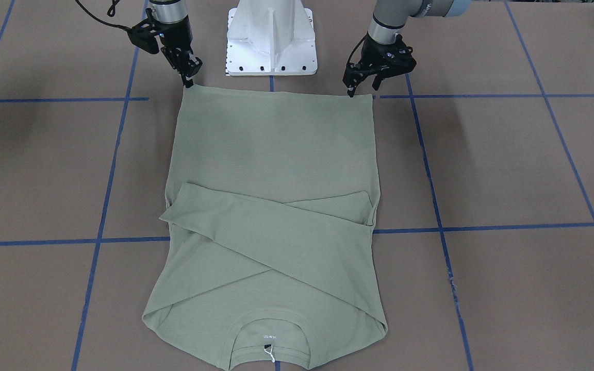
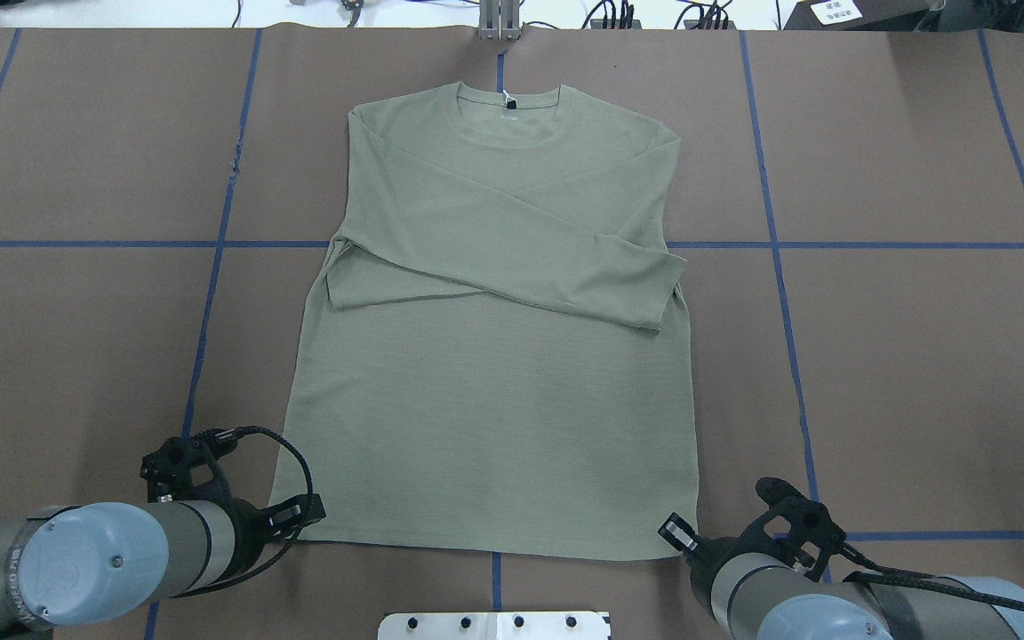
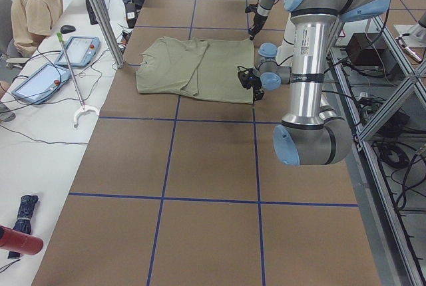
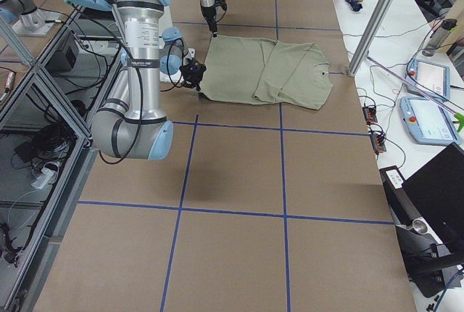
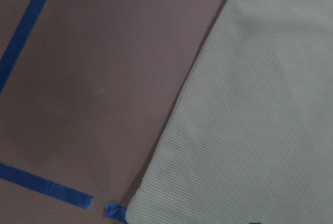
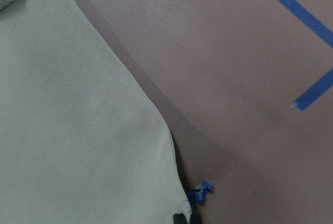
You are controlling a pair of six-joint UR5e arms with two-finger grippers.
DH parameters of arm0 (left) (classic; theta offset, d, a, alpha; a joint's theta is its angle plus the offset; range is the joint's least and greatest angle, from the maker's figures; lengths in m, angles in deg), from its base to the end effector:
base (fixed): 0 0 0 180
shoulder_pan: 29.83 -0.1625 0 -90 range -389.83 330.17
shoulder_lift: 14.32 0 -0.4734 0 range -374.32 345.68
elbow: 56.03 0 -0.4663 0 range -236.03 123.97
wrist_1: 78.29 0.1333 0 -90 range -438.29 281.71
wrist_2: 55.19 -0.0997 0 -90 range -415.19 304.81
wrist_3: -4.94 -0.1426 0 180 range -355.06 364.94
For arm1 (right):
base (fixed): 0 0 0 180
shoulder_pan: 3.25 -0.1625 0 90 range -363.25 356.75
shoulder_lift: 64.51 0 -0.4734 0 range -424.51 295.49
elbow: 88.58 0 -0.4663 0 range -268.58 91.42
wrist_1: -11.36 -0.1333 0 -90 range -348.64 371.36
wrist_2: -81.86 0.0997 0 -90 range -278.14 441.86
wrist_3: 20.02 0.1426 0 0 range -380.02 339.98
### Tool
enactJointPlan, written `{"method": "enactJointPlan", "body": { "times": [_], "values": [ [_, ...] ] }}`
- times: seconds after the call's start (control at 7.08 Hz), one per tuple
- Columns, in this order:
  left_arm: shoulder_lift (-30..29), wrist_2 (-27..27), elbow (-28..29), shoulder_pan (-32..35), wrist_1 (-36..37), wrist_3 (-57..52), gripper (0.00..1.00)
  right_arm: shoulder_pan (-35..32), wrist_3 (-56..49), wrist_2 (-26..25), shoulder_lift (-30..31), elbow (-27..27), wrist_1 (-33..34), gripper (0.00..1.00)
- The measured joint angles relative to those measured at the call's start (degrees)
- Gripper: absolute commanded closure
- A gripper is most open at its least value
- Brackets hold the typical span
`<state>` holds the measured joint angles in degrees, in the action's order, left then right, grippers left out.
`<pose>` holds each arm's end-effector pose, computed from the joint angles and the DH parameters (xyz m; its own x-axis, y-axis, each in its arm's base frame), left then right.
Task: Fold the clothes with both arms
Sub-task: 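Grasp both hem corners nearest the robot with the left and right grippers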
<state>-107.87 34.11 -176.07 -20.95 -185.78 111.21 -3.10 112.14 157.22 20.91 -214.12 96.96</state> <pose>0.5634 -0.2247 0.3890 0.5500 -0.3695 -0.7490 0.3311 0.9198 -0.2106 -0.5626 -0.1679 0.3624 0.4113 0.6483 0.6407 -0.6081 0.7188 -0.3370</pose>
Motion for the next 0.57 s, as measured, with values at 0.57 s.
{"method": "enactJointPlan", "body": {
  "times": [0.57],
  "values": [
    [-0.06, 0.00, 1.40, -0.08, 0.17, -0.37, 0.27, -0.16, -0.05, 0.00, 0.04, 0.03, 0.06, 1.00]
  ]
}}
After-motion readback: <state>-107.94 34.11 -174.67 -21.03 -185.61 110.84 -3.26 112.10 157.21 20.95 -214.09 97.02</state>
